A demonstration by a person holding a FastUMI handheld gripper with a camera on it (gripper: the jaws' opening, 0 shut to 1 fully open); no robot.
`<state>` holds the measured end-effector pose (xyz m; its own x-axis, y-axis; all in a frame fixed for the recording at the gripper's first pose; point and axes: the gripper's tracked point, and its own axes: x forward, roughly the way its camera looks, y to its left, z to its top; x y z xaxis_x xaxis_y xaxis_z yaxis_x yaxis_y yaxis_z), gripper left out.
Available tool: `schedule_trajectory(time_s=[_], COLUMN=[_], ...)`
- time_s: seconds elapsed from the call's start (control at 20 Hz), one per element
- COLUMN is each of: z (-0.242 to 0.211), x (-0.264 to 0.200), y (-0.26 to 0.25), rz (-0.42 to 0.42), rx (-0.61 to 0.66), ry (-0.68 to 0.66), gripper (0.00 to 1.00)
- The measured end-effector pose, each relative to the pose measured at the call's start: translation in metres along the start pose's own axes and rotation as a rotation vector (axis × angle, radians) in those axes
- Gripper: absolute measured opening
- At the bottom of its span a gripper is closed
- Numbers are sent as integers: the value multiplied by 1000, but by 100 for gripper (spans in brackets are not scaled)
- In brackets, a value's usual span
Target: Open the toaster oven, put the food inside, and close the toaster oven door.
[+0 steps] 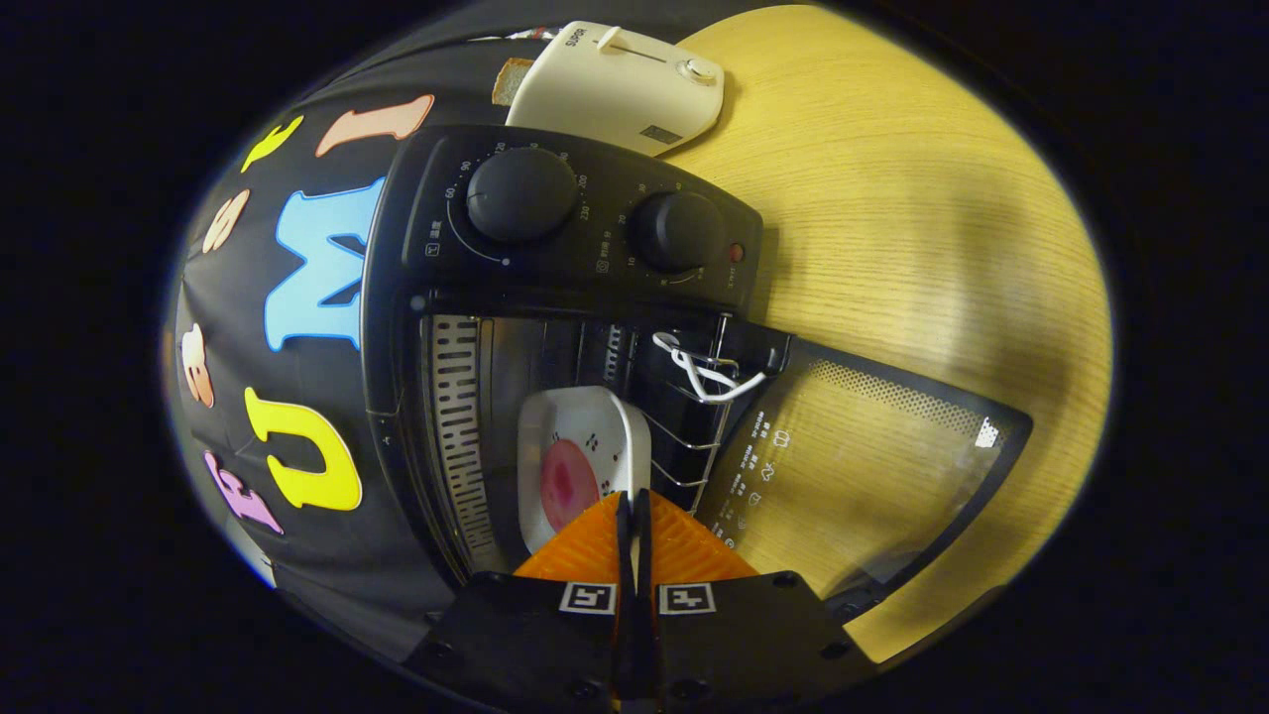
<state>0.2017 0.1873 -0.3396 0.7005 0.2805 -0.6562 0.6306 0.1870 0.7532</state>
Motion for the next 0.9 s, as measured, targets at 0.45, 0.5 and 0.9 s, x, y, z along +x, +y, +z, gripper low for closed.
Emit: schedule_trajectory(time_s=[0.45, 0.5, 0.9], z=[-12, -15, -61], x=[-15, -23, -84], y=[17, 19, -29], rz=[92, 100, 40], rx=[-79, -123, -645], ry=[-8, -5, 110], gripper=[57, 79, 97])
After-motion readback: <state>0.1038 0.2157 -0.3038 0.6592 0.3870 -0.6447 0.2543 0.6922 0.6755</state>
